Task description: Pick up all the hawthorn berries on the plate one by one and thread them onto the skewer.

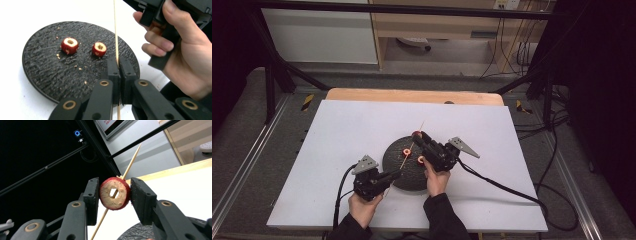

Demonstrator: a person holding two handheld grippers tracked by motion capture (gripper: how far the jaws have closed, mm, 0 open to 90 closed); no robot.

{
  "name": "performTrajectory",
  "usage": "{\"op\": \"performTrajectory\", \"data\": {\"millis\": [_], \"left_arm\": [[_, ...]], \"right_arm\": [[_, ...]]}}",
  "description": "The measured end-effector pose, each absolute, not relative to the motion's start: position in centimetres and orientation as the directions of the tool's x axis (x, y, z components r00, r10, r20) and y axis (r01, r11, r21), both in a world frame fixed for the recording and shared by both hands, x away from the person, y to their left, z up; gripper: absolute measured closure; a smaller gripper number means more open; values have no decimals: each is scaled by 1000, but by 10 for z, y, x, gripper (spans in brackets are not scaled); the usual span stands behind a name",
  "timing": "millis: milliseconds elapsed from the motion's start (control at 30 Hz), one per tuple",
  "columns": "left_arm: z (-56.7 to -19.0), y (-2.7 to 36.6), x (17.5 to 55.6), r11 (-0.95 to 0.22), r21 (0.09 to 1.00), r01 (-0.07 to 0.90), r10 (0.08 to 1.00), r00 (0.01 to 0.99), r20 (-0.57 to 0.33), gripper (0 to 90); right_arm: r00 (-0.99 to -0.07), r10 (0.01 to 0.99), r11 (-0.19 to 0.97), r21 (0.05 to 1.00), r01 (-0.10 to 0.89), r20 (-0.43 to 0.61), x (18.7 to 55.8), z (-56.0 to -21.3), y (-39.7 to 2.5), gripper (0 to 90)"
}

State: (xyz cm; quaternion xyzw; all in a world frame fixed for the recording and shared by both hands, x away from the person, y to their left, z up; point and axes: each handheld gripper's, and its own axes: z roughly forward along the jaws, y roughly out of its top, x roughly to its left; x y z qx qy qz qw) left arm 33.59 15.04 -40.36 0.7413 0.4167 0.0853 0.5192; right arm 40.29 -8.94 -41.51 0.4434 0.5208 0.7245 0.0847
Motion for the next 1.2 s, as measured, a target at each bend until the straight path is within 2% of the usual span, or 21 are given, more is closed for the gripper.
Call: {"op": "performTrajectory", "data": {"millis": [300, 467, 933, 1200], "left_arm": [[-399, 149, 348, -125, 845, 520, 689, 658, -303, 878], [-397, 147, 352, -166, 853, 494, 697, 671, -252, 877], [-400, 145, 352, -202, 859, 471, 696, 686, -212, 878], [-404, 147, 352, -209, 853, 478, 685, 694, -221, 879]], "right_arm": [[-604, 576, -425, 833, 354, 550, 394, -419, -86, 605], [-613, 576, -403, 840, 363, 541, 387, -423, -83, 604], [-629, 568, -348, 848, 400, 530, 372, -434, -77, 603], [-634, 570, -309, 852, 424, 522, 372, -435, -77, 597]]}}
